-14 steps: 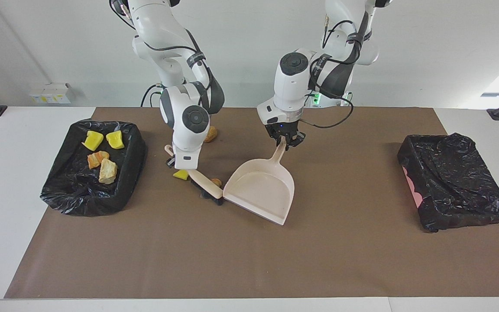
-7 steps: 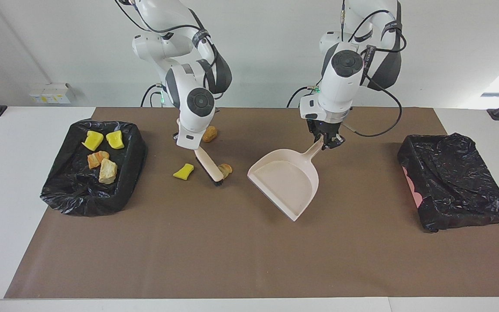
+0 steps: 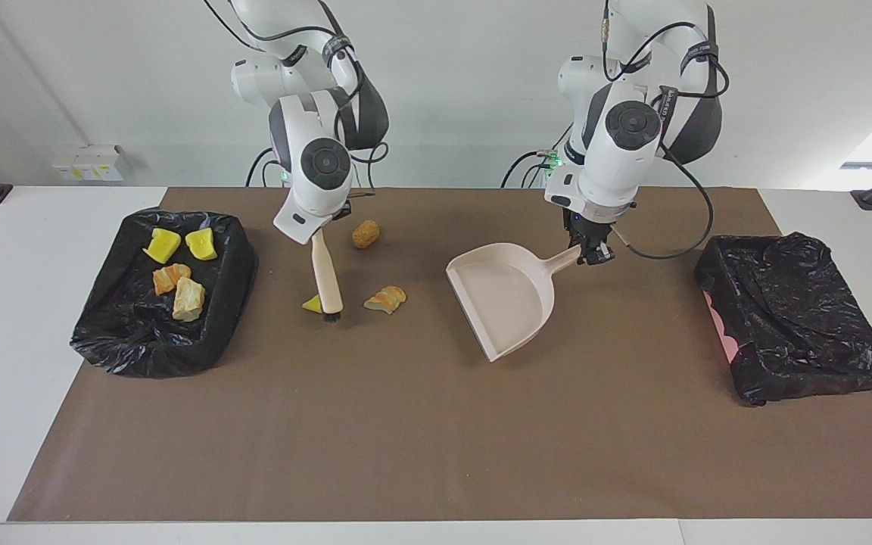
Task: Sweep and dump trash in bin
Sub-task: 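Slide the dustpan with the left gripper while the right gripper sweeps pieces in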
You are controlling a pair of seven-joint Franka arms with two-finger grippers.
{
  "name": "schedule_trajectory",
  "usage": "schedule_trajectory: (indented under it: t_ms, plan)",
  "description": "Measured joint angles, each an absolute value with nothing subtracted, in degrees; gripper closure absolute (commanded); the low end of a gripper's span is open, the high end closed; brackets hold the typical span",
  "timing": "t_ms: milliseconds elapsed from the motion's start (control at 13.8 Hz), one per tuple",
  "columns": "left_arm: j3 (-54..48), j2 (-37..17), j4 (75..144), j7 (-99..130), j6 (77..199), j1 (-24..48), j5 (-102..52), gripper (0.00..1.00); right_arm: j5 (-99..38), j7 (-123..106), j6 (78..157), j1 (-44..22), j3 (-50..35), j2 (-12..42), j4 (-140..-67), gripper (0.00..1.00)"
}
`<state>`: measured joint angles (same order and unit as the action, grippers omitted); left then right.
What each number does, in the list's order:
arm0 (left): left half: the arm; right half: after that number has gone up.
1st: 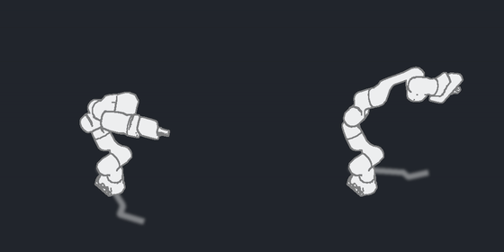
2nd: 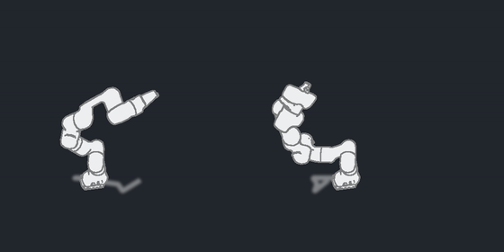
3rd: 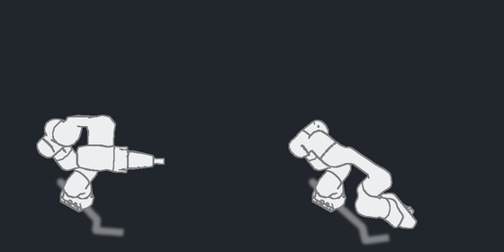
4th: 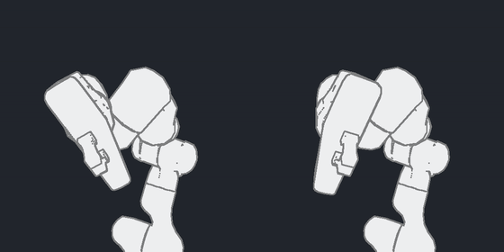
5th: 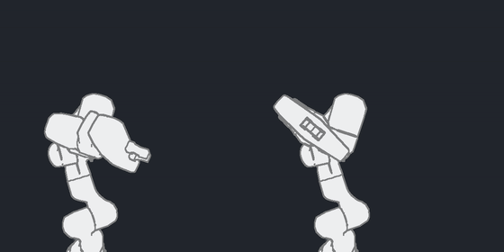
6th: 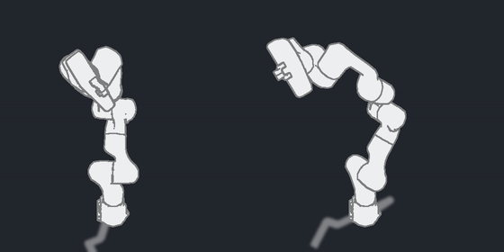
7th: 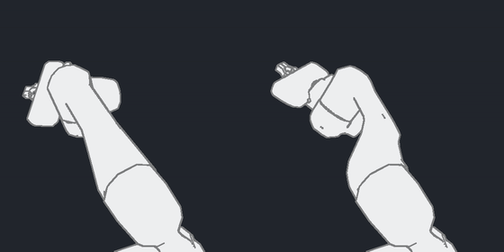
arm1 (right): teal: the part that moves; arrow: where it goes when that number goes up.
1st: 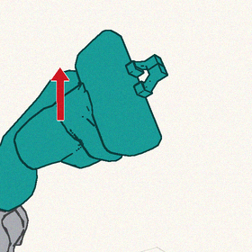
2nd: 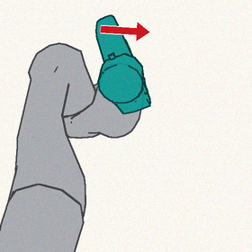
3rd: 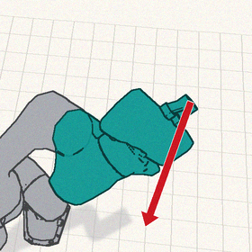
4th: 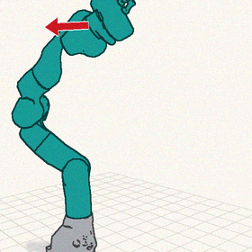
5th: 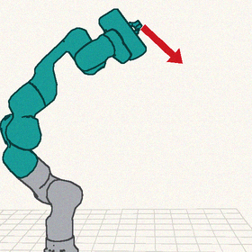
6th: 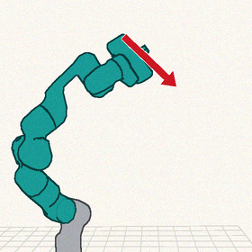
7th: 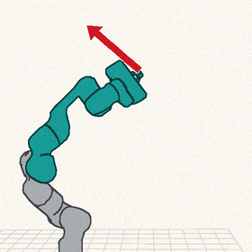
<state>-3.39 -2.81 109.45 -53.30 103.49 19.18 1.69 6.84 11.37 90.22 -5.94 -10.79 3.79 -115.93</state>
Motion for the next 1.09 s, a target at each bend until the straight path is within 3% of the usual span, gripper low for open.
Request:
schedule_trajectory:
  t_ms: [508, 726, 1089]
  plan:
    - [-4.90, -1.30, 116.98, -57.13, 109.84, 20.97, 4.33, 1.00, 3.70, 17.84, 104.82, 1.03, -10.72, -3.31, -131.39, 1.00]
    - [-4.95, -1.25, 119.52, -56.29, 112.04, 21.51, 4.36, 1.00, 0.16, 20.92, 106.60, -2.27, -10.85, -4.69, -133.18, 1.00]
    - [-4.88, -1.12, 123.23, -55.81, 115.25, 21.82, 4.39, 1.00, -1.83, 25.45, 111.57, -11.17, -11.01, -2.33, -133.06, 1.00]
